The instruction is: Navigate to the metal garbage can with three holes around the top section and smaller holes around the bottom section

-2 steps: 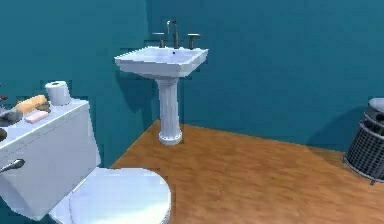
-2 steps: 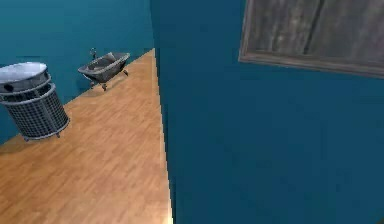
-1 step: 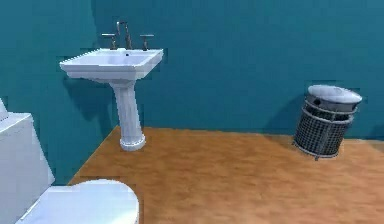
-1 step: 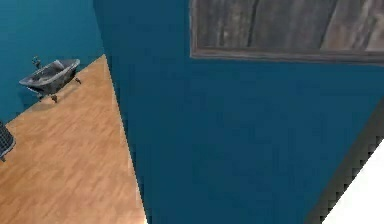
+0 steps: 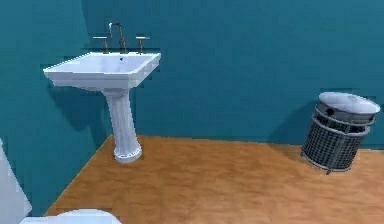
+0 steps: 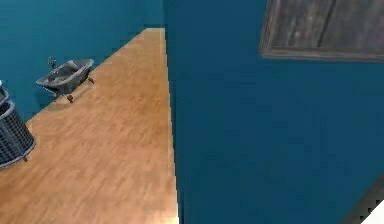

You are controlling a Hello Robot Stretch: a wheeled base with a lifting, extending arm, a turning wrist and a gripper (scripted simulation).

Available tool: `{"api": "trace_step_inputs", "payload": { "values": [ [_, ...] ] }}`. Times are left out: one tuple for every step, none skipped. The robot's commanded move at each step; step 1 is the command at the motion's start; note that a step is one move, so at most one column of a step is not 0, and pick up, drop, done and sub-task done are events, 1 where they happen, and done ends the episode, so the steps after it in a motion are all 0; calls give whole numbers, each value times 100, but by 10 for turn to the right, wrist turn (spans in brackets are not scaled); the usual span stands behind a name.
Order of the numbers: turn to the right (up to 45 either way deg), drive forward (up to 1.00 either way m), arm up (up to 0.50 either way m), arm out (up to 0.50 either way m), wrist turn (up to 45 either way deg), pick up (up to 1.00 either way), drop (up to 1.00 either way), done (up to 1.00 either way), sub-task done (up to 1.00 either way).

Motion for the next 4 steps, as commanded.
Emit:
{"api": "trace_step_inputs", "payload": {
  "values": [
    [420, 0, 0, 0, 0, 0, 0, 0, 0],
    [0, 100, 0, 0, 0, 0, 0, 0, 0],
    [120, 0, 0, 0, 0, 0, 0, 0, 0],
    [0, 20, 0, 0, 0, 0, 0, 0, 0]
  ]
}}
